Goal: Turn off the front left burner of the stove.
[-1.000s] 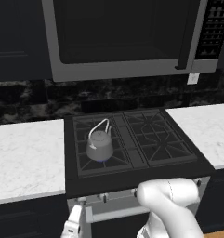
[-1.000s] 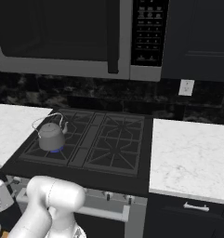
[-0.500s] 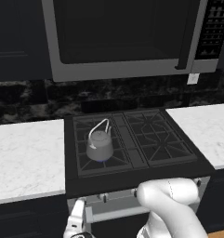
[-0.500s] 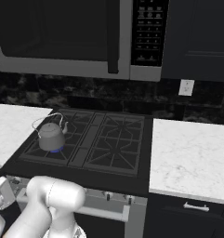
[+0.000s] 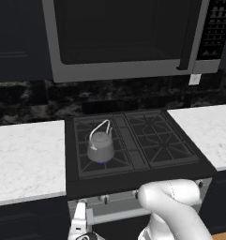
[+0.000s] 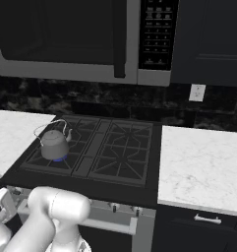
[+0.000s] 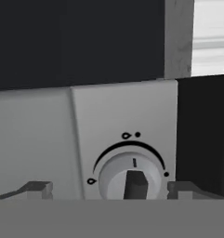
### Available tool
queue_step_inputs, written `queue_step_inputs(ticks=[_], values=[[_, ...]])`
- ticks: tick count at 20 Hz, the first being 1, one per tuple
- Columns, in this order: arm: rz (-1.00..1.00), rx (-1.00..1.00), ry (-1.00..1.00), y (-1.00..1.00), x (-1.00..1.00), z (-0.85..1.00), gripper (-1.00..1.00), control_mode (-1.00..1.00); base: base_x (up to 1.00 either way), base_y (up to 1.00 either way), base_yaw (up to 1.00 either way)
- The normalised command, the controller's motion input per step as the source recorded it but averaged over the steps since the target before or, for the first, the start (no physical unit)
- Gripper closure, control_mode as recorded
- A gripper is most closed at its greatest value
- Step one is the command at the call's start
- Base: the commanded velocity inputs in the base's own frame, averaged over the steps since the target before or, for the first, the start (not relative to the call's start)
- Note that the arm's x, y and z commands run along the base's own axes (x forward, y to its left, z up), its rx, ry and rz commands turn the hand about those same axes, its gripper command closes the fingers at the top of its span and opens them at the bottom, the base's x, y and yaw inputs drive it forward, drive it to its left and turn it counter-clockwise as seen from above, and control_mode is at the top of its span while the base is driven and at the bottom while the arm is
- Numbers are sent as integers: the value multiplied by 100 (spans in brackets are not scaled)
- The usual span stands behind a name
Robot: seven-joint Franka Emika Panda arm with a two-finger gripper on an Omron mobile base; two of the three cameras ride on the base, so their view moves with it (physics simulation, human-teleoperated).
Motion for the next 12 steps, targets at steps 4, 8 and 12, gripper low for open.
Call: queue_step_inputs(ticks=[4, 8, 12], values=[[10, 0, 0, 0, 0, -4, -100, -100, 0, 0, 0], [0, -1, 0, 0, 6, 0, -100, -100, 0, 0, 0], [0, 0, 3, 0, 29, 16, 100, -100, 0, 0, 0]])
